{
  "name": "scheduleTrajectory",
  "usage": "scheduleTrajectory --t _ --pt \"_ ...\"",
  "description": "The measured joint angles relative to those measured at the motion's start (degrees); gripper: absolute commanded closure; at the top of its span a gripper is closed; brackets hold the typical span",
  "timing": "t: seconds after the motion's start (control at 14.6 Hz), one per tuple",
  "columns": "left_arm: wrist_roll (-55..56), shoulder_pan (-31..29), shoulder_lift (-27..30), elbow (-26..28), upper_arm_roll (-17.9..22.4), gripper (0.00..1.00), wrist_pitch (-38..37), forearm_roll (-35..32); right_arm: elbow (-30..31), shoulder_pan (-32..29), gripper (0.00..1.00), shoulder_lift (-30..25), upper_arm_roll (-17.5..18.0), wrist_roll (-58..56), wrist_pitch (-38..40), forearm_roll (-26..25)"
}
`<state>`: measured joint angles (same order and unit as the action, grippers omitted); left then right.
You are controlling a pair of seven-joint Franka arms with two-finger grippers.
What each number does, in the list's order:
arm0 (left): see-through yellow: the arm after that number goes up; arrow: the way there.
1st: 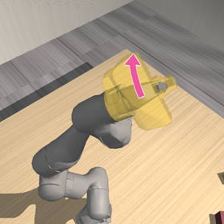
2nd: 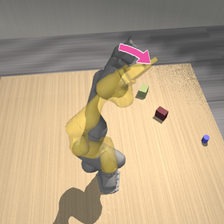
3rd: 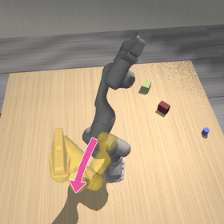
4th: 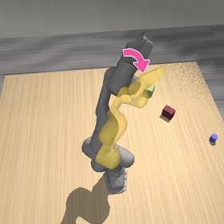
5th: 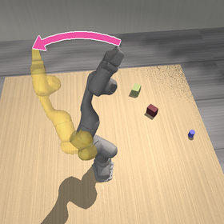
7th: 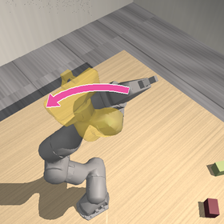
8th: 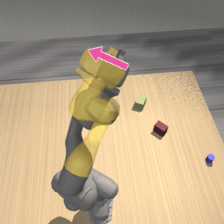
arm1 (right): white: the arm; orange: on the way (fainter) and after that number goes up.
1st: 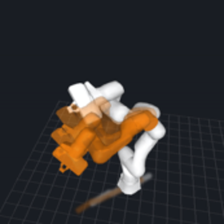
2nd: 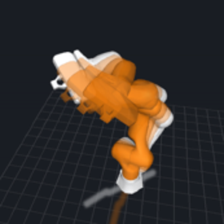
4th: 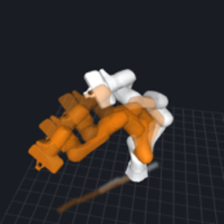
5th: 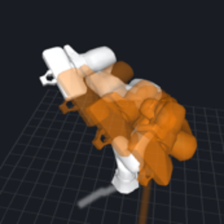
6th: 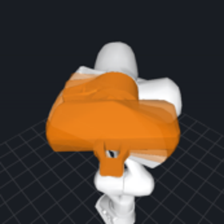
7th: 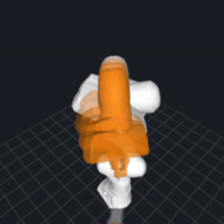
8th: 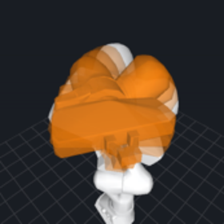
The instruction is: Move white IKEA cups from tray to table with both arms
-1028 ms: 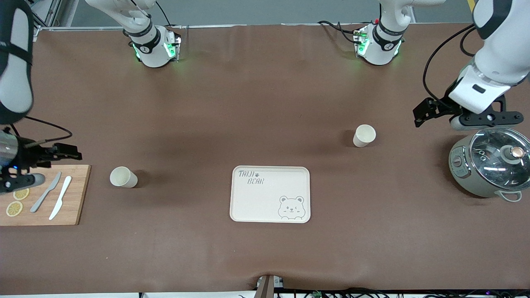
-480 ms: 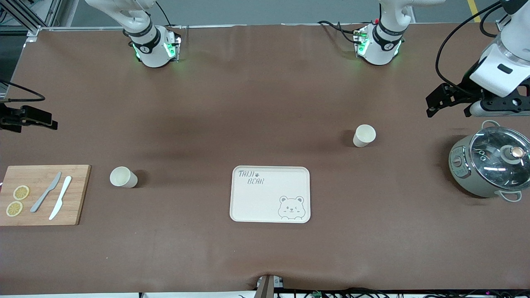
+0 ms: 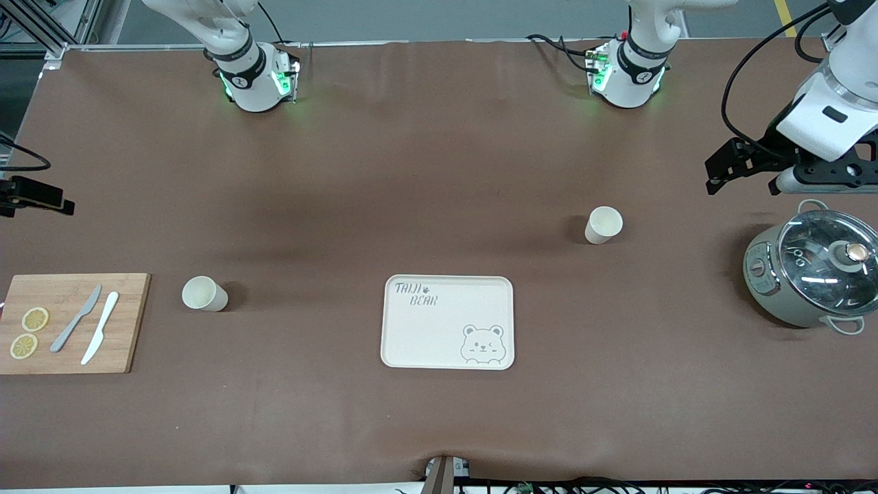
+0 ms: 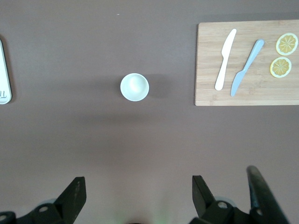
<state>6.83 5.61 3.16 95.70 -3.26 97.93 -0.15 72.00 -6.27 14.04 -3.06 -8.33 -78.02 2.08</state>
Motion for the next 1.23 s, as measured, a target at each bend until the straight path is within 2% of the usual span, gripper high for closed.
scheduleTrajectory --t 1.23 --pt "-8.9 -1.1 -0.9 -0.5 0.1 0.0 0.0 0.0 -1.6 -1.5 0.0 -0.2 0.1 -0.2 -2.4 0.0"
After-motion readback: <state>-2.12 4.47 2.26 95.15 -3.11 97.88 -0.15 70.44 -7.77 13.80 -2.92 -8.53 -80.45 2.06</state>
